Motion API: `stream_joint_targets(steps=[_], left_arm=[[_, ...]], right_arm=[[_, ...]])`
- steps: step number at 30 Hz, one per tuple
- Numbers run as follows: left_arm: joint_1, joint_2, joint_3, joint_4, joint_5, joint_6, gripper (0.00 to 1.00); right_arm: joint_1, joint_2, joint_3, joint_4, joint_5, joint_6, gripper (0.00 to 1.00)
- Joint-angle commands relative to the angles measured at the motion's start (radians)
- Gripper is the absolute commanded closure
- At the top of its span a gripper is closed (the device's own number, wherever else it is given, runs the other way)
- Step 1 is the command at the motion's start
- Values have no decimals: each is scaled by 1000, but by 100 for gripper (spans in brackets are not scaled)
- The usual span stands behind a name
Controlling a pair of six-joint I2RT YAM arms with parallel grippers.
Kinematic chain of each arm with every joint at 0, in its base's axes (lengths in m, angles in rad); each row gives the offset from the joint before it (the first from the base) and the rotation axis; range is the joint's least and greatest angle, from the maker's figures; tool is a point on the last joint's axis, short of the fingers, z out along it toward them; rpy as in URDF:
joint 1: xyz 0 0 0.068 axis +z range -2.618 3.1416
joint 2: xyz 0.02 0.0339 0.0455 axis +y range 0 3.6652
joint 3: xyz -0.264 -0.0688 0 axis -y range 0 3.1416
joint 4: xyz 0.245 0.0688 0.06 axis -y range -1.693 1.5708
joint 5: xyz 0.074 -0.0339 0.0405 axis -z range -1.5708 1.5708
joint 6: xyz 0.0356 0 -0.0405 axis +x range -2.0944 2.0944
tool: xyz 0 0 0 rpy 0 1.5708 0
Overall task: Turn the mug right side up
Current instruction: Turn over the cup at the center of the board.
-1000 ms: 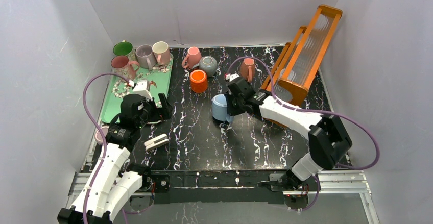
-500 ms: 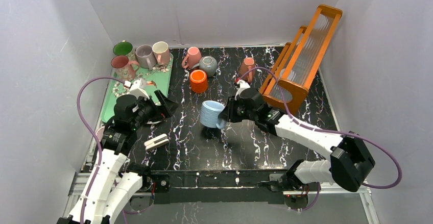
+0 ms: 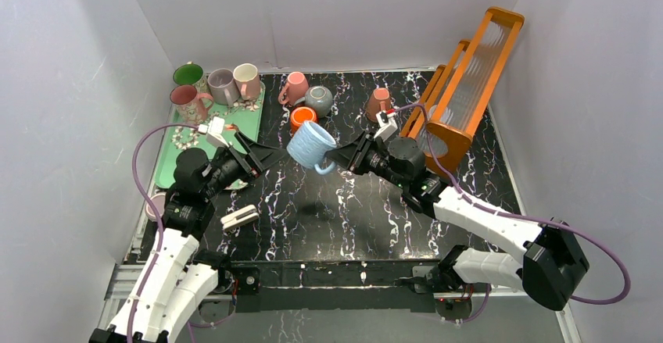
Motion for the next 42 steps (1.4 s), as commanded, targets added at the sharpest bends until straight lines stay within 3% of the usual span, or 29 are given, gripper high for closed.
stream_joint_targets(steps=[1,9,27,31,42], left_arm=[[-5,-32,-34,179,61,-189,21],[-5,-21,-116,396,87,-397,24],[-4,30,-151,478,2,-437,24],[-4,58,-143,527,-2,-448,34],[-5,87,-118,580,-36,-472,47]], right_arm=[[3,-10,22,386,85,177,99],[25,105,95,544,106,288,99],[81,231,198,684,146,356,99],[100,258,212,705,129,367,99],[159,364,251,772,101,424,99]])
